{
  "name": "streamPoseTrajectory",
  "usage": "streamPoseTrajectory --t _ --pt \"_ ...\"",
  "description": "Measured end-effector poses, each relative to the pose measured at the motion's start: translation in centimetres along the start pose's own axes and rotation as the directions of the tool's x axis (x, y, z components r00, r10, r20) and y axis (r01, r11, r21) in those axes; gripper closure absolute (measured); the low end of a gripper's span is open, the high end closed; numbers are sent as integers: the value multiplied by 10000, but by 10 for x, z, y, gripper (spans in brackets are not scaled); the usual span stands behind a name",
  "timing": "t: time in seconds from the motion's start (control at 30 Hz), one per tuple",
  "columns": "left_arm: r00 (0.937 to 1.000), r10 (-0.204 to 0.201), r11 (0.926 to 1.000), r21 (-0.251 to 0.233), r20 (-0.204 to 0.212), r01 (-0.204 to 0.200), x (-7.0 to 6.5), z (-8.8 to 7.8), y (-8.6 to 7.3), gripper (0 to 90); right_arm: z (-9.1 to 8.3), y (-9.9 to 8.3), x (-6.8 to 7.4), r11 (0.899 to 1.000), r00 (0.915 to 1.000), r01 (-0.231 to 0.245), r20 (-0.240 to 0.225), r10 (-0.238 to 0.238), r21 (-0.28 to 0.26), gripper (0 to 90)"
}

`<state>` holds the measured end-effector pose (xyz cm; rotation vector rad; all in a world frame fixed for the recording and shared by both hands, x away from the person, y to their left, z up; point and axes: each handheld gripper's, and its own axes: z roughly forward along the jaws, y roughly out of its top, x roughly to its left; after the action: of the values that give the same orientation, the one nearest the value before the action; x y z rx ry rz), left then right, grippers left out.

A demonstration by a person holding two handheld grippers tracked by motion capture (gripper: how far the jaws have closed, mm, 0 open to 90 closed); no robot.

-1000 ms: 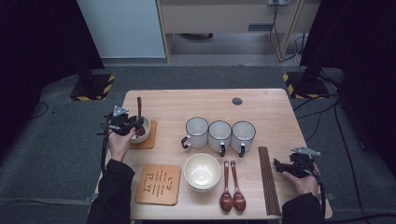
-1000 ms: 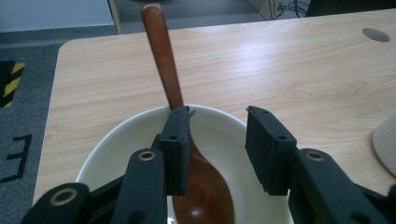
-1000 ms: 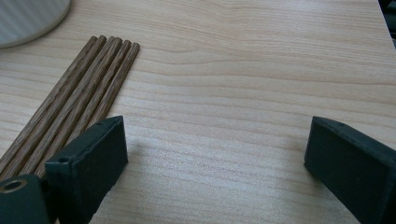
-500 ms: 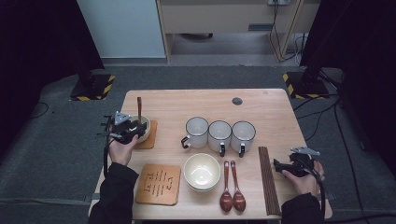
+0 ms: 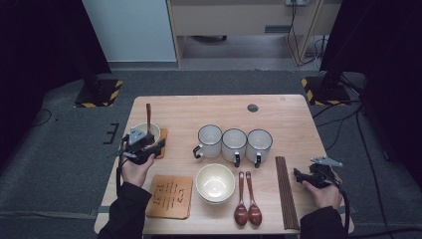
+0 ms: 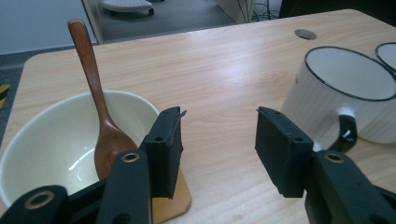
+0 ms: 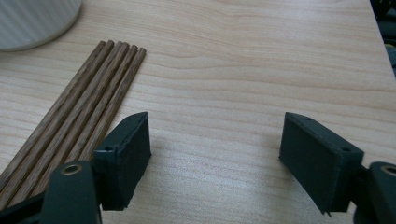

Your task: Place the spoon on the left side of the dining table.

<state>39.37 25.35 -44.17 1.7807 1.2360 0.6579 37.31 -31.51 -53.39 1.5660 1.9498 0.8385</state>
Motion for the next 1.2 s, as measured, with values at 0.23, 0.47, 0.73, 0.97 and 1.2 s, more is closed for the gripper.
streamPoseTrajectory --t 0.23,0.47,0.73,0.97,1.2 --pt "9996 188 9995 247 192 -193 -13 -2 -17 478 -12 5 3 9996 9999 122 -100 -124 -252 301" --pt "9989 363 9979 530 290 -378 -21 3 -31 441 -22 7 15 9992 9977 223 -631 -244 -335 342" --pt "9987 399 9932 1082 304 -429 -21 11 -50 377 -29 4 16 9992 9969 161 -769 -188 -356 352" --pt "9977 605 9888 1348 301 -640 -24 19 -57 315 -40 -3 13 9989 9957 10 -926 -54 -472 374" --pt "9970 704 9867 1445 323 -744 -25 22 -59 293 -41 -4 16 9991 9943 106 -1053 -148 -401 391"
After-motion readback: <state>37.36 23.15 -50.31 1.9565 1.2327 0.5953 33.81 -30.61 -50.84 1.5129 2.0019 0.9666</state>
